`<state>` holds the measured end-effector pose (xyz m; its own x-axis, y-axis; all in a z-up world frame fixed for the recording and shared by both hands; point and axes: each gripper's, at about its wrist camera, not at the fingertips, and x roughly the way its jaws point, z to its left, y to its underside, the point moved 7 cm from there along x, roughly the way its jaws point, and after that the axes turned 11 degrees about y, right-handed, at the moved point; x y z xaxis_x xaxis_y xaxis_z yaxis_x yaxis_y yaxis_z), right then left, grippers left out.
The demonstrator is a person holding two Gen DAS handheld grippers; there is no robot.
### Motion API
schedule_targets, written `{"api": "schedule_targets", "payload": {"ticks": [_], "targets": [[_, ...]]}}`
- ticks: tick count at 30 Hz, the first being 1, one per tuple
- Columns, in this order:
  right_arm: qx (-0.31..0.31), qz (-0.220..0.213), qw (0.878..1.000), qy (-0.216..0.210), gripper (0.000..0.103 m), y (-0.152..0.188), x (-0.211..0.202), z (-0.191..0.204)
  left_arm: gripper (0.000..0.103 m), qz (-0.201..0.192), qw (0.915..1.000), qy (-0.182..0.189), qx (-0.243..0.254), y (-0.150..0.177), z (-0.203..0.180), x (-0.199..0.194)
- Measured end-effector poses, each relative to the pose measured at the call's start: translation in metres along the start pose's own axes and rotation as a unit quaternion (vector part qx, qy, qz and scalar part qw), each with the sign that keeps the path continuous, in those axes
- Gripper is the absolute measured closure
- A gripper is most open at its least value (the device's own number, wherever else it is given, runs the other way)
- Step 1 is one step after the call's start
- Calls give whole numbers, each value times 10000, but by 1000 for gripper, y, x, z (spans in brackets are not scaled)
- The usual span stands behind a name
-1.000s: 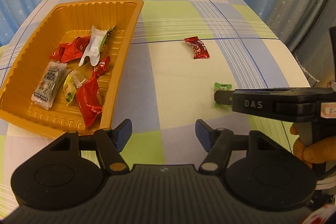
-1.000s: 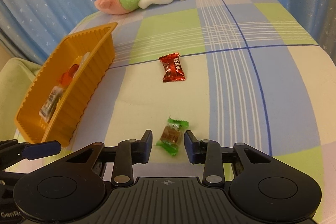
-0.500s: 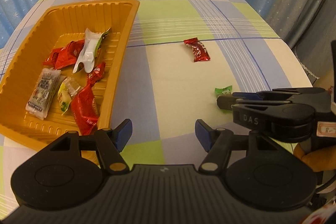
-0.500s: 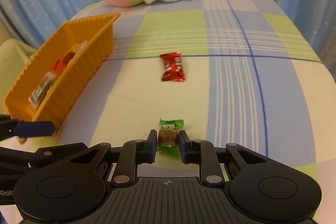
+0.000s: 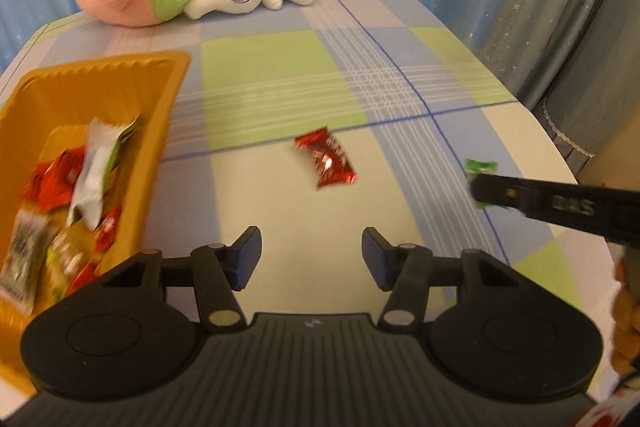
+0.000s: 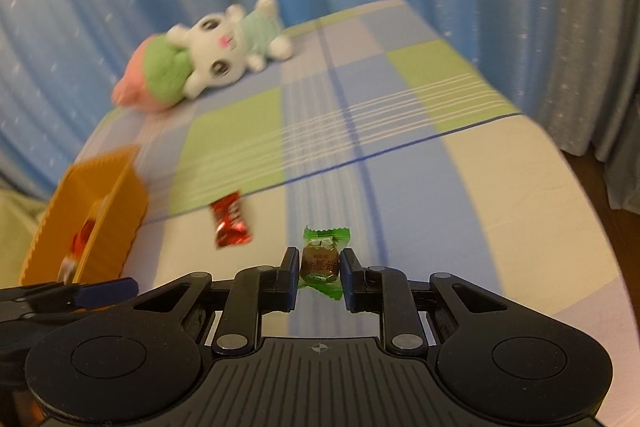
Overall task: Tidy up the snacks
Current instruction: 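Grasp the last red candy with the left tool while the right tool holds the green candy, then carry the red candy and green candy over the orange tray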
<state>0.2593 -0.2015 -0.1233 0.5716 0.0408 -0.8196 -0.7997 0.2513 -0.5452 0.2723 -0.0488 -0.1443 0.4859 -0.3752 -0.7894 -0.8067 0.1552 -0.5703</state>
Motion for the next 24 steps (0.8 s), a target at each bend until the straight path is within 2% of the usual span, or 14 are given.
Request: {"api": "schedule_targets", "payload": {"ticks": [10, 14, 17, 19, 21, 24], "targets": [[431, 14, 9988, 217, 81, -5, -4, -45, 51, -127, 9999, -78, -23, -38, -4, 50], [512, 48, 9983, 268, 81, -4, -5, -55, 51, -61, 9997, -222, 72, -45, -2, 67], [550, 57, 9980, 294, 81, -4, -6, -62, 62, 10, 9996, -245, 103, -46, 1, 74], [563, 60, 9980, 297, 81, -4, -6, -64, 66, 29, 9996, -249, 95, -46, 2, 76], [551, 62, 9981, 287, 81, -5, -6, -64, 80, 50, 9998, -190, 82, -45, 3, 76], [513, 71, 9984, 240, 81, -6, -5, -61, 80, 24, 9998, -153, 81, -45, 4, 73]]}}
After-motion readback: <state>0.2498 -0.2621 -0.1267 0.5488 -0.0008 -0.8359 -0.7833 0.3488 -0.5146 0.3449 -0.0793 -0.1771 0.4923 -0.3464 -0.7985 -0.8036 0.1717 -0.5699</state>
